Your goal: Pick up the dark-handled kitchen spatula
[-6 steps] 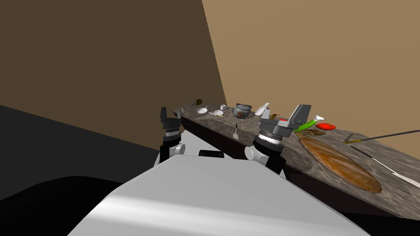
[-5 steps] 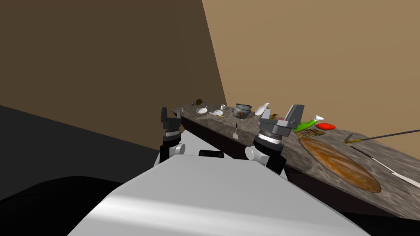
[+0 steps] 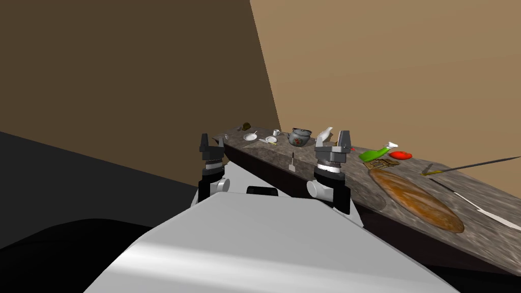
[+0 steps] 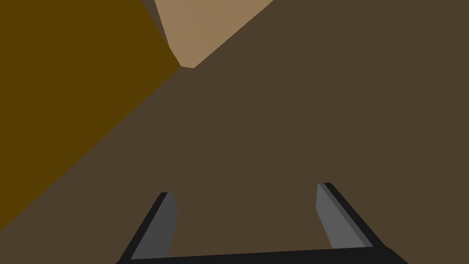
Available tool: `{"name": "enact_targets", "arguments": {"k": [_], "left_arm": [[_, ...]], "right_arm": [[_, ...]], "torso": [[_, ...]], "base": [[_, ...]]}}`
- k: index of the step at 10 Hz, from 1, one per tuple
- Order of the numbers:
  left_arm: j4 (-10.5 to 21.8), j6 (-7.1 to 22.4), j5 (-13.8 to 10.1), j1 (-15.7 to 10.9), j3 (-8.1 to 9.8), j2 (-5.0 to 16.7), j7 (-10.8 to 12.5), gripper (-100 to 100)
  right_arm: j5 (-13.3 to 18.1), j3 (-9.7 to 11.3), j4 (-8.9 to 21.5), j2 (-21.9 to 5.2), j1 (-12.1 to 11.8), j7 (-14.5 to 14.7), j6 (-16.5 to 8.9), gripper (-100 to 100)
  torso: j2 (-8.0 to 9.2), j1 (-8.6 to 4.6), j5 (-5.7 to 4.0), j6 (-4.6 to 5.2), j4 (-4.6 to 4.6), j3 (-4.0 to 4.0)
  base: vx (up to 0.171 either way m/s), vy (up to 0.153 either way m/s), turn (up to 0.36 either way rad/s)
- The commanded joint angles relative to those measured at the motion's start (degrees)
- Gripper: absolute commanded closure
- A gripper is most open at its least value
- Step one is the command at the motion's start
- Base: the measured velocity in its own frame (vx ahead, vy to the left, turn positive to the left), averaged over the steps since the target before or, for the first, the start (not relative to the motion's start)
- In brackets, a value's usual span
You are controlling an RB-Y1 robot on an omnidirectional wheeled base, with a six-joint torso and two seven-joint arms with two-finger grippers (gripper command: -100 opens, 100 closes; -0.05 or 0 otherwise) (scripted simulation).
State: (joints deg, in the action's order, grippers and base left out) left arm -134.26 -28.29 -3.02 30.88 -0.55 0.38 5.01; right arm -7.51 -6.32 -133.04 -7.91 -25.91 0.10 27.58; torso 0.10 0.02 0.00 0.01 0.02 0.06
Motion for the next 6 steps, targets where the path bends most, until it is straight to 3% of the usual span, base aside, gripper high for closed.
{"name": "enact_targets", "arguments": {"k": [1,4,5,6], "left_arm": [[0.0,0.0,0.0,0.0,0.0,0.0,0.0,0],[0.0,0.0,0.0,0.0,0.0,0.0,0.0,0],[0.0,0.0,0.0,0.0,0.0,0.0,0.0,0],[0.0,0.0,0.0,0.0,0.0,0.0,0.0,0]], "right_arm": [[-0.1,-0.3,0.6,-0.7,1.0,-1.6,-2.6,-100],[-1.0,-1.7,2.7,-3.1,3.1,-6.1,-7.2,-100],[-1.0,-1.7,2.7,-3.1,3.1,-6.1,-8.0,-100],[-1.5,-2.4,3.8,-4.2,4.2,-8.7,-9.9,-100]], "torso": [[0.0,0.0,0.0,0.0,0.0,0.0],[-0.05,0.01,0.01,0.0,-0.01,-0.03],[-0.04,0.01,0.0,0.0,-0.01,-0.02],[-0.05,0.01,0.0,-0.01,-0.01,-0.03]], "base": [[-0.018,0.012,-0.012],[-0.016,0.012,-0.016],[-0.015,0.009,-0.012],[-0.021,0.013,-0.013]]}}
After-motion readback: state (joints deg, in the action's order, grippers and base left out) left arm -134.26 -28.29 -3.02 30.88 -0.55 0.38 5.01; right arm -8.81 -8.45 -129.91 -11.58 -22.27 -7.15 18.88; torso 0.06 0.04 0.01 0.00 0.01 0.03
